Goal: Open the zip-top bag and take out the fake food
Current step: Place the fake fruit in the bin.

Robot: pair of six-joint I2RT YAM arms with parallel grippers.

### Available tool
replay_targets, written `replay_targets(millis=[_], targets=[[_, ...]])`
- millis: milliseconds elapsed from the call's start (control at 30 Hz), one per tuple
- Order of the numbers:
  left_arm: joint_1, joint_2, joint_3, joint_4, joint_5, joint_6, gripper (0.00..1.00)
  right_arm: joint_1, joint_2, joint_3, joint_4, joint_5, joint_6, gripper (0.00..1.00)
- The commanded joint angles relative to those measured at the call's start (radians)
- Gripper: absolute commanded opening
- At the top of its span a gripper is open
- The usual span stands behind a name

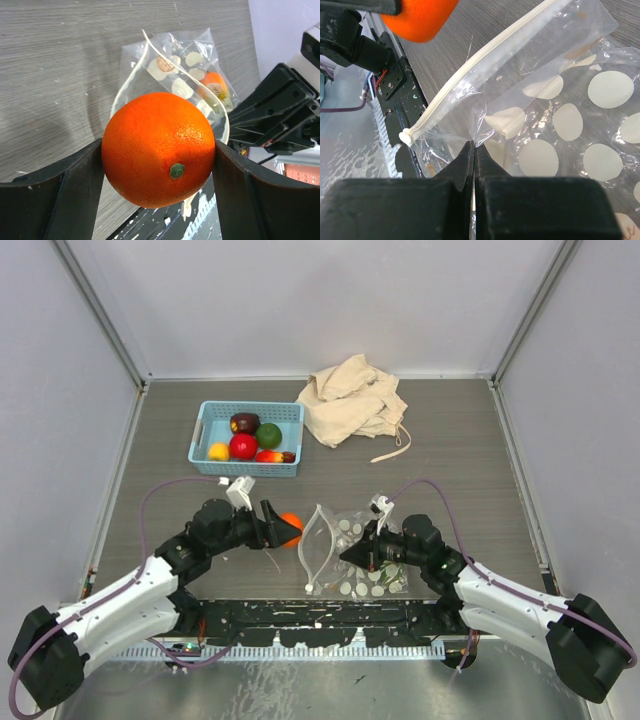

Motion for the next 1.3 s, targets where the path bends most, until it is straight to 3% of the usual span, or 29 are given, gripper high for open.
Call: replay_targets(millis=[0,267,533,900,1133,1267], targets=[[0.074,-0.01,0.083,-0.022,0.055,0.072,0.35,0.003,-0.014,0.001,0.049,0.005,-0.008,0.01],[0.293,0.056,0.157,-0.004,0.173,0.103,0.33,0.003,-0.006,0.0,0.056,0.007,-0.008,0.01],[0.431,0.21,0.255,0.064,0.218,0.094,0.33,0.004,0.004,0.0,0.063,0.004,-0.009,0.01],[0.44,0.43,0.499,-0.112,0.008,0.149,0.26,0.003,0.027,-0.002,0.081,0.002,-0.007,0.01],[0.452,0.488,0.618,-0.234,-0.219,0.187,0.27,0.002,0.032,-0.001,0.085,0.0,-0.007,0.01],[0.494,0.549,0.697,-0.287,-0.271,0.184,0.27,0.002,0.035,-0.001,0.086,0.002,-0.007,0.01]])
